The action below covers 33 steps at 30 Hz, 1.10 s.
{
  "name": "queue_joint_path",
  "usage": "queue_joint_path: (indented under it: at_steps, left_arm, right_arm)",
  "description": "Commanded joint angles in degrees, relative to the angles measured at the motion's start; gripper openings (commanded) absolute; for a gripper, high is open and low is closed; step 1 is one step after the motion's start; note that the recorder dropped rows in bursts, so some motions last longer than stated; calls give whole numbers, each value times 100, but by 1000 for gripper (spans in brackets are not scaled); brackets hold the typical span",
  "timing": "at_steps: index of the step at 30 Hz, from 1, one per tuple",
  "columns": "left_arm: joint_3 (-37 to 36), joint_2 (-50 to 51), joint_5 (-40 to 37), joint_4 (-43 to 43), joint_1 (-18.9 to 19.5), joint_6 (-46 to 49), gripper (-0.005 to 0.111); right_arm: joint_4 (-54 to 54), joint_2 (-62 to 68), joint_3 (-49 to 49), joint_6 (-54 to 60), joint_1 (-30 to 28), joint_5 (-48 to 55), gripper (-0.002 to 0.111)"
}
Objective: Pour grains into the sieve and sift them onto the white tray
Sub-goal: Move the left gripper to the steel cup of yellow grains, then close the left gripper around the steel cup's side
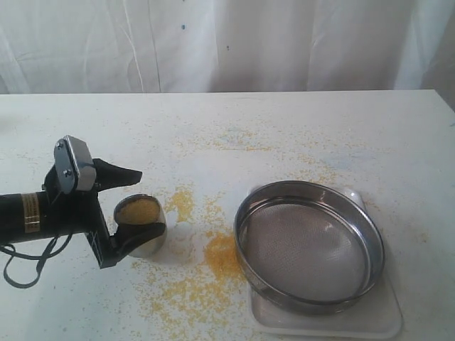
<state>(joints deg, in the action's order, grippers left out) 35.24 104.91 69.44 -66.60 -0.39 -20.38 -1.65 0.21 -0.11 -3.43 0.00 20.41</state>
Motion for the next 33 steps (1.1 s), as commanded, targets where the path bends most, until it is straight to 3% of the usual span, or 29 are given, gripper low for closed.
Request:
queue_joint_path:
  at_steps: [1, 18, 33]
  left_arm:
    - [181, 168, 52, -59, -43, -42, 105]
    - [217, 854, 52, 13, -43, 104, 105]
    - [220, 1609, 52, 398, -43, 1076, 105]
  right_arm:
    - [2, -21, 11, 1, 0, -33, 0]
    - [2, -21, 11, 1, 0, -33, 0]
    - [2, -21, 11, 1, 0, -33, 0]
